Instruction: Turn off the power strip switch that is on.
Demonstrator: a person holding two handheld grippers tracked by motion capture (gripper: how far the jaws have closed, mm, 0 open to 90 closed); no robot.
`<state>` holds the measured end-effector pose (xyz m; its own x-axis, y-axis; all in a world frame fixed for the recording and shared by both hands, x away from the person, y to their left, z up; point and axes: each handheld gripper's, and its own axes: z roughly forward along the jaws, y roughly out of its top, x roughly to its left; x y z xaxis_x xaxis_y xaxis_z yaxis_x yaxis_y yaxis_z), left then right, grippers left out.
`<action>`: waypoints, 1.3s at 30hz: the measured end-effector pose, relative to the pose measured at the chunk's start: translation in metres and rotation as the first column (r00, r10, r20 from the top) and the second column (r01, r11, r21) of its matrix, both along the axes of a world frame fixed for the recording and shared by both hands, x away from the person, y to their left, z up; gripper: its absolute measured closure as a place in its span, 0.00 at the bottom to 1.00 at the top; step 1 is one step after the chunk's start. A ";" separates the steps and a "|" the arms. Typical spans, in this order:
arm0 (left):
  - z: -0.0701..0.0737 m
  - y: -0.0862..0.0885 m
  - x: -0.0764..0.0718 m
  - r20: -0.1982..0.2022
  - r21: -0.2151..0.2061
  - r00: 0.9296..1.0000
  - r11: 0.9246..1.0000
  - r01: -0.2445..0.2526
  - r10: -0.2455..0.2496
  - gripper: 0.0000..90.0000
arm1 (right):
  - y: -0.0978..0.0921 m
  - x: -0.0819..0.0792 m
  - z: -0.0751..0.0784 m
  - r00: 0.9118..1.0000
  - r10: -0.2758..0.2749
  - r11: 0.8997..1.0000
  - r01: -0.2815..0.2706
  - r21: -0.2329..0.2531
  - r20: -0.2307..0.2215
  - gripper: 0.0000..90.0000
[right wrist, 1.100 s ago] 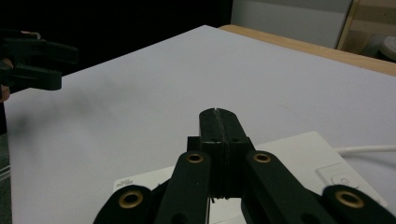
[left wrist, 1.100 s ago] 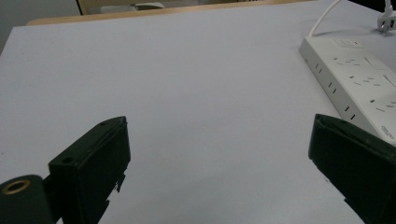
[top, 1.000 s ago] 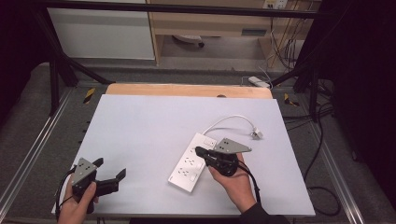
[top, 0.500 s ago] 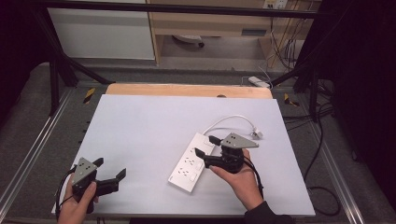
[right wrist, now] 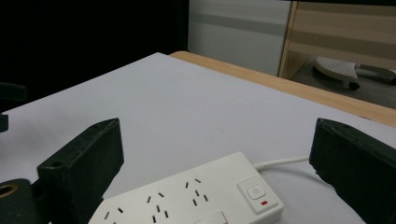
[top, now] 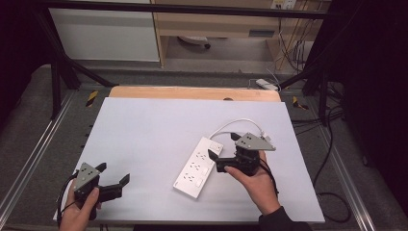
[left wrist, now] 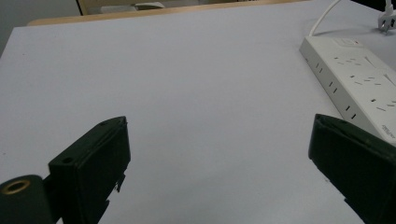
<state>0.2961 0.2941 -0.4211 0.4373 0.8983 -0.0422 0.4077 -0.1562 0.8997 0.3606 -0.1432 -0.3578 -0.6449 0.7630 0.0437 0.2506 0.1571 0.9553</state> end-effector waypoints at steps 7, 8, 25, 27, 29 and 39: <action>0.000 0.001 0.001 -0.002 -0.004 1.000 1.000 -0.006 0.006 0.06 | -0.023 -0.004 0.007 0.998 -0.039 0.999 0.038 0.032 0.041 0.03; 0.000 0.001 0.000 0.001 -0.007 1.000 1.000 -0.006 0.006 0.06 | -0.026 -0.004 0.008 0.998 -0.047 0.998 0.045 0.035 0.043 0.03; 0.001 -0.001 0.000 0.003 -0.001 1.000 1.000 0.009 -0.009 0.06 | -0.093 -0.014 0.006 0.981 -0.180 0.983 0.177 0.053 0.070 0.08; 0.000 -0.001 0.000 0.003 -0.001 1.000 1.000 0.006 -0.006 0.06 | -0.101 -0.016 0.004 0.979 -0.191 0.981 0.187 0.056 0.070 0.08; 0.000 -0.001 0.000 0.002 -0.002 1.000 1.000 0.008 -0.008 0.06 | -0.107 -0.018 0.002 0.978 -0.199 0.979 0.196 0.057 0.067 0.07; 0.001 0.000 0.000 0.006 0.000 1.000 1.000 0.005 -0.005 0.06 | -0.130 -0.028 -0.015 0.970 -0.229 0.973 0.226 0.042 0.077 0.04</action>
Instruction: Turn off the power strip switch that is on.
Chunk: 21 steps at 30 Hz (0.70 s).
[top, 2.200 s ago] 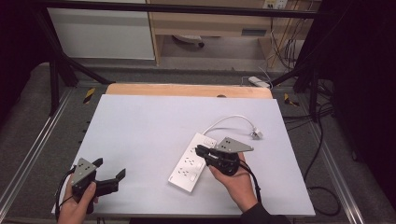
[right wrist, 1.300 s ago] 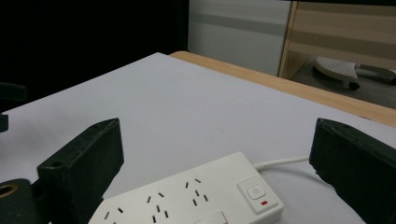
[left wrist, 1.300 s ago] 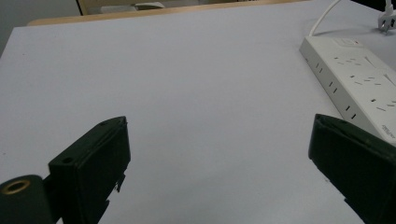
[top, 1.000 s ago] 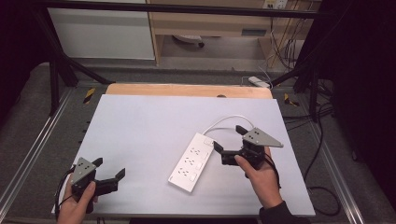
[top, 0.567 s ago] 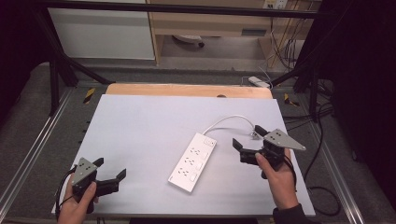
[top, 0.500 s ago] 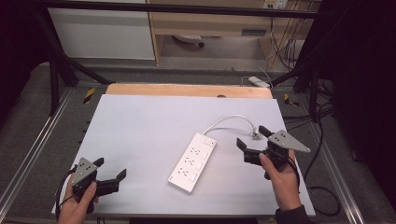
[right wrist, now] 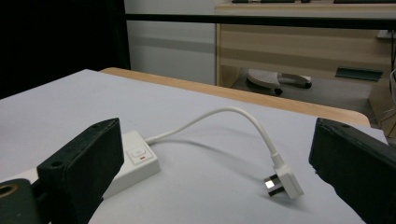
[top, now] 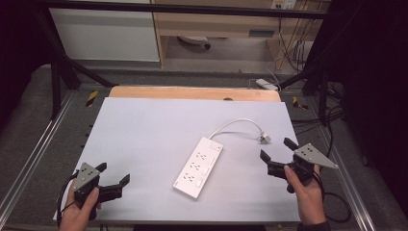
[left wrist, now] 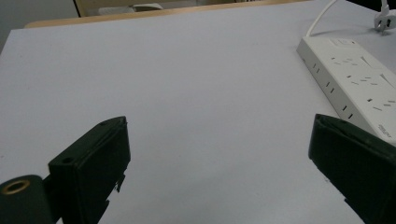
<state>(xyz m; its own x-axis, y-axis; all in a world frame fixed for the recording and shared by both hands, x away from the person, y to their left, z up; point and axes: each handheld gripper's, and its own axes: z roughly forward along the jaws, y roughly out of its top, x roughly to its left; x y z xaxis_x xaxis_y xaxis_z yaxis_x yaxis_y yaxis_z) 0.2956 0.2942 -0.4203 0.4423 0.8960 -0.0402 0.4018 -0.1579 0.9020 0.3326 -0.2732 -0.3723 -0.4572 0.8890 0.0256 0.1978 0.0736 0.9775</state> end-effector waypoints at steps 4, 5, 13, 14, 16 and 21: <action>0.000 -0.001 0.000 -0.002 0.000 1.000 1.000 0.000 0.000 0.06 | -0.008 -0.004 -0.006 1.000 -0.014 1.000 0.014 -0.028 0.001 0.03; 0.000 -0.001 0.000 -0.002 0.000 1.000 1.000 0.001 -0.001 0.06 | -0.009 -0.005 -0.008 1.000 -0.018 0.999 0.018 -0.028 0.004 0.03; 0.000 0.001 0.000 -0.001 -0.010 1.000 1.000 -0.008 0.008 0.06 | -0.017 -0.011 -0.028 0.999 -0.034 0.998 0.033 -0.050 -0.025 0.03; 0.000 0.001 0.000 -0.001 -0.010 1.000 1.000 -0.007 0.007 0.06 | -0.017 -0.011 -0.031 0.999 -0.028 0.998 0.027 -0.050 -0.035 0.03; 0.000 0.000 0.000 0.001 -0.007 1.000 1.000 -0.004 0.004 0.06 | -0.017 -0.011 -0.038 0.997 -0.011 0.999 0.008 -0.042 -0.072 0.03; 0.000 0.000 -0.001 0.002 -0.006 1.000 1.000 -0.005 0.005 0.06 | -0.013 -0.009 -0.053 0.987 0.025 0.998 -0.034 -0.054 -0.159 0.04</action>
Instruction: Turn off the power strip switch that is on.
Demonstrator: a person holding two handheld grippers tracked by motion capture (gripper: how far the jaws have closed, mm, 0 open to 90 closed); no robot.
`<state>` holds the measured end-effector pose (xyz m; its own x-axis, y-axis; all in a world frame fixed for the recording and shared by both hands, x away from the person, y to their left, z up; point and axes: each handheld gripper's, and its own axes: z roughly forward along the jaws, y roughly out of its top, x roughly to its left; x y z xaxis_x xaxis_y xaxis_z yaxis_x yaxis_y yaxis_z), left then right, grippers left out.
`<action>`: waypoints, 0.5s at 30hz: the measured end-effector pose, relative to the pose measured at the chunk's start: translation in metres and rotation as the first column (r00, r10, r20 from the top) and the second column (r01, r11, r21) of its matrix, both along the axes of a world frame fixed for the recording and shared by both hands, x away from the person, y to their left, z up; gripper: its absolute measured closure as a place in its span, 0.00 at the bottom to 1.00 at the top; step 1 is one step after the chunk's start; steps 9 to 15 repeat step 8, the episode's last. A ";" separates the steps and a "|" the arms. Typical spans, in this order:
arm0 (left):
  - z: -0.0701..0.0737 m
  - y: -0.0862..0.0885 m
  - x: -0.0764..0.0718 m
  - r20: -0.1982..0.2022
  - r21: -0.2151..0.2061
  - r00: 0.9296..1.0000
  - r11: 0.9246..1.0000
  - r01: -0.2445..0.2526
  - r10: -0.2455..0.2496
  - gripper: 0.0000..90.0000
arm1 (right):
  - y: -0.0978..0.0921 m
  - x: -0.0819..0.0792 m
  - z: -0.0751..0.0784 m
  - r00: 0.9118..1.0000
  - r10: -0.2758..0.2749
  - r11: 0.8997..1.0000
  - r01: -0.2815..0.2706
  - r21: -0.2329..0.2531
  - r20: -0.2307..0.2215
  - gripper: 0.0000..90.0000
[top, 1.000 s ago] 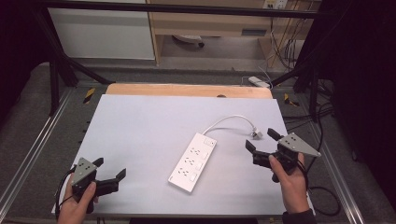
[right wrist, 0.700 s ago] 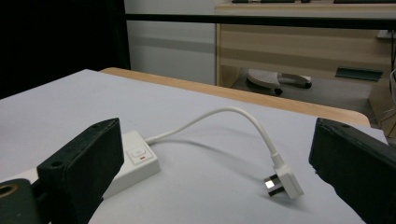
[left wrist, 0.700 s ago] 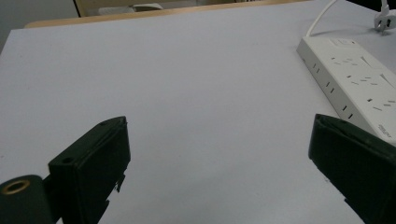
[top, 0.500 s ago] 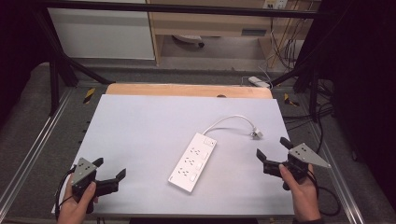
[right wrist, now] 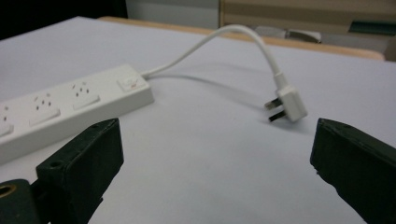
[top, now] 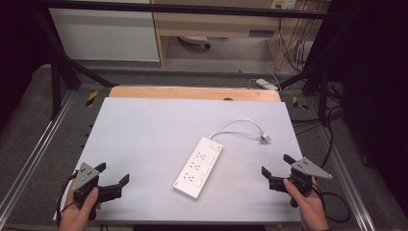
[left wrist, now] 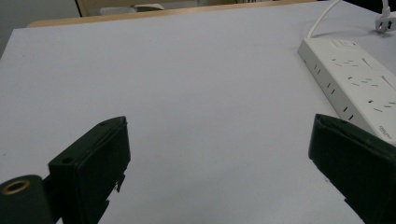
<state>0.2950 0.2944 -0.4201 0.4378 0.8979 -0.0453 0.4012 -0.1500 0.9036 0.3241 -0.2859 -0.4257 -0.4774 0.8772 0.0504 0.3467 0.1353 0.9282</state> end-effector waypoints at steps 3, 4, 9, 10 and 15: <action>0.000 0.000 0.000 -0.001 0.001 1.000 1.000 0.001 -0.001 0.06 | 0.004 0.003 -0.008 0.999 0.029 0.999 -0.030 -0.016 -0.032 0.04; 0.000 0.000 0.000 -0.001 0.000 1.000 1.000 0.003 -0.003 0.06 | 0.006 0.004 -0.011 0.998 0.039 0.999 -0.040 -0.017 -0.042 0.04; 0.000 -0.002 0.000 -0.004 0.007 1.000 1.000 0.010 -0.010 0.06 | 0.020 0.013 -0.022 0.990 0.104 0.994 -0.105 -0.012 -0.090 0.05; 0.000 -0.002 0.000 -0.004 0.007 1.000 1.000 0.010 -0.010 0.06 | 0.020 0.013 -0.022 0.990 0.104 0.994 -0.105 -0.012 -0.090 0.05; 0.000 -0.002 0.000 -0.004 0.007 1.000 1.000 0.010 -0.010 0.06 | 0.020 0.013 -0.022 0.990 0.104 0.994 -0.105 -0.012 -0.090 0.05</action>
